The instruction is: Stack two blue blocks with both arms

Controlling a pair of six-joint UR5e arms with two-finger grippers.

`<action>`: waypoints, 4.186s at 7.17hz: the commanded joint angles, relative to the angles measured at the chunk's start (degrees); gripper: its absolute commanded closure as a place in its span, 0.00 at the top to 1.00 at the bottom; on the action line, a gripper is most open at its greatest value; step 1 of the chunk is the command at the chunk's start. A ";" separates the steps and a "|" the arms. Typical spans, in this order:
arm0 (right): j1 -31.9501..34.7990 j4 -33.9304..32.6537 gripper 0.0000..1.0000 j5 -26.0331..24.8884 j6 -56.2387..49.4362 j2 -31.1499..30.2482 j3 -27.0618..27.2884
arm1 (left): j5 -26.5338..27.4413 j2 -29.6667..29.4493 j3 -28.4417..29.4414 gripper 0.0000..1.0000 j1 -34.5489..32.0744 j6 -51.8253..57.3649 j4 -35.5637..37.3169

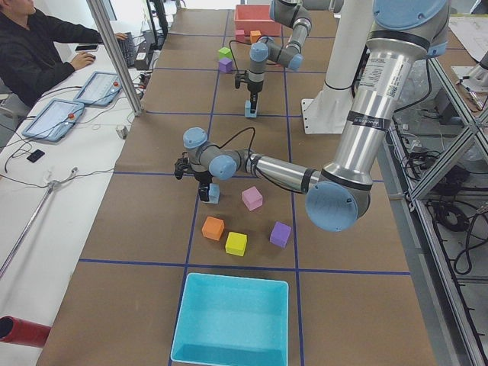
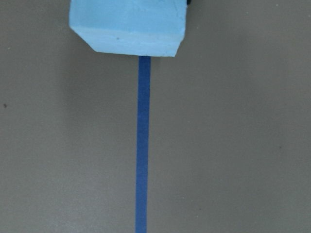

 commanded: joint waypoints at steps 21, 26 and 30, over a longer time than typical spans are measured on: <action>38.28 -8.13 1.00 26.39 -41.44 -27.33 19.30 | 6.84 -35.99 2.07 0.51 15.65 -29.81 18.37; 38.56 -7.78 1.00 26.49 -42.52 -28.22 19.21 | 11.07 -36.09 -0.73 0.54 21.54 -30.16 21.16; 38.56 -7.69 1.00 26.49 -42.52 -28.22 19.12 | 13.78 -35.73 -3.03 0.54 26.02 -30.69 23.03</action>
